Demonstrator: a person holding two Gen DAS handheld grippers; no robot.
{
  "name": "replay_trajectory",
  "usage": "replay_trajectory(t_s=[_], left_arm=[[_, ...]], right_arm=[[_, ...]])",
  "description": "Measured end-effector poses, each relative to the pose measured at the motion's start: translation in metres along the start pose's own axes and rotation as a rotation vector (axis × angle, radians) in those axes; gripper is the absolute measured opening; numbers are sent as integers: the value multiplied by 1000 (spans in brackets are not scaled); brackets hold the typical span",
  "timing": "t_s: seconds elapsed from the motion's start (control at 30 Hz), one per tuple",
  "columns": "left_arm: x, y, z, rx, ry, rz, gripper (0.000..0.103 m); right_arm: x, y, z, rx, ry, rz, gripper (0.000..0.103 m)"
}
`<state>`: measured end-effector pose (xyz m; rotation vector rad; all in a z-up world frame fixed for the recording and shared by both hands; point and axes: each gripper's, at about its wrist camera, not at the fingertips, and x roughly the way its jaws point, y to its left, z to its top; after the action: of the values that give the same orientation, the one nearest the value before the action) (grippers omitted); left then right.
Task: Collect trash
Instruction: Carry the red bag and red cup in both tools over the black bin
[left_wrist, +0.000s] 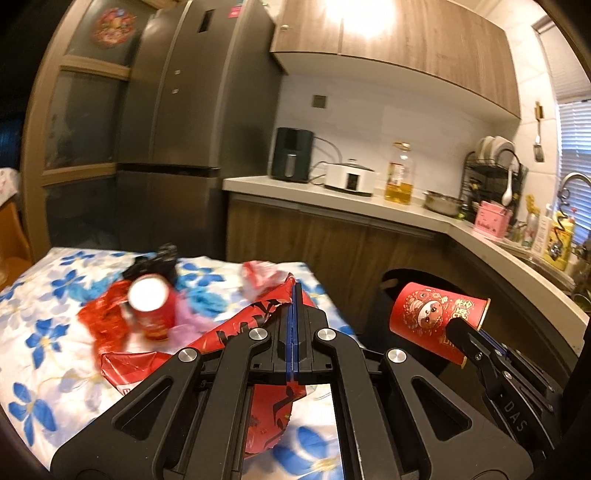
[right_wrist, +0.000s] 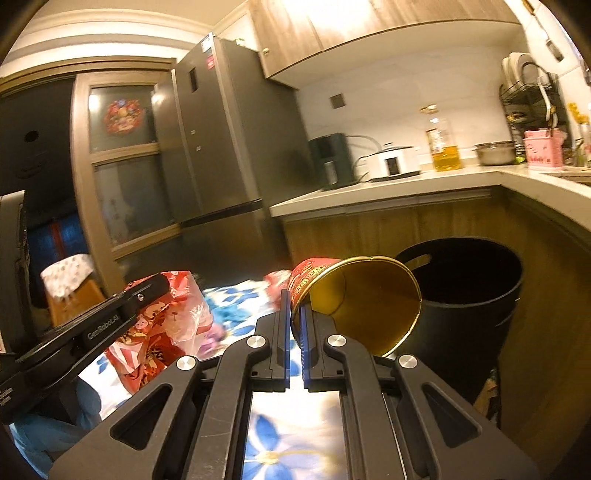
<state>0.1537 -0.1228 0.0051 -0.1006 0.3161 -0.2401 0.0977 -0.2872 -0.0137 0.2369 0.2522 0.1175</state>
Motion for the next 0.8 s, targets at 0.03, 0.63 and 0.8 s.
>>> replay_trajectory(t_s=[0.03,0.63,0.8], left_arm=[[3,-6,1,5,1,-13,0],[76,-119,34,87,-39,-256,0],[98,-142,38,97,-38,-303,0]], right_arm=[[0,-6,3,0,-7,-18,5],[9,-94,45,27,-83,-267,5],[18,-111,47,38,-83,-295,5]])
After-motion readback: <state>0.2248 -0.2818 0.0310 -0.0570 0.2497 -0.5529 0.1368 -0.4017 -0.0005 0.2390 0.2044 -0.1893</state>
